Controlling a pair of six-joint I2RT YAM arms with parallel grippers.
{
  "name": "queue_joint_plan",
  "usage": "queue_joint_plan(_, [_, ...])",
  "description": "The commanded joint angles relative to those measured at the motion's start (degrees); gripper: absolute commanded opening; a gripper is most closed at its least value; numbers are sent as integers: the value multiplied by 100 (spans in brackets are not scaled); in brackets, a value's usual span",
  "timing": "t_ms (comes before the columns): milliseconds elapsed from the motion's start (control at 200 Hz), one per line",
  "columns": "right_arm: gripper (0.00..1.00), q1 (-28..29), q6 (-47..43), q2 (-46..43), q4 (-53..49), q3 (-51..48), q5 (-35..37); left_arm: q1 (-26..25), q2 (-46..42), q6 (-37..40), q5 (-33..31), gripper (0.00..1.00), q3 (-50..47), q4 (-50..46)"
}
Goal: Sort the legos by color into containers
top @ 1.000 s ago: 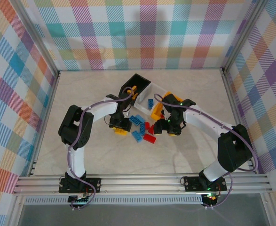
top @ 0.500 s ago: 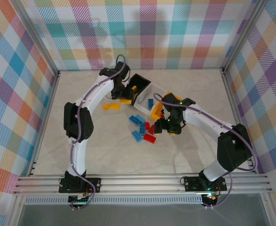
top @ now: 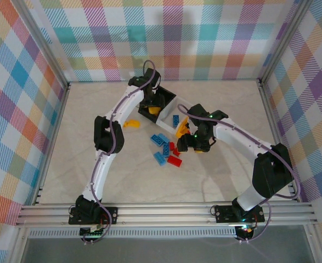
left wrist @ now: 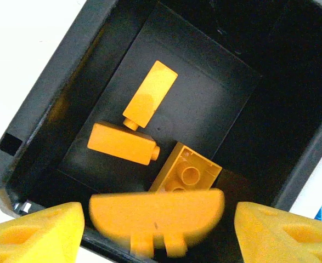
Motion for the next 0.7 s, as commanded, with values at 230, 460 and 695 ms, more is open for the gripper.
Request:
queue_joint_plan(230, [72,238,-263,568,119,387,-265,-2,-592,-111,23,89,-125,-138])
queue_joint_plan(460, [67,238,107,1173,180,548,96,-112,-2242,-235,-18,90,-2283,68])
queue_joint_plan(695, [65,238,469,1623,451,687,27,-160,-4037,-438,-64,92,-4621,323])
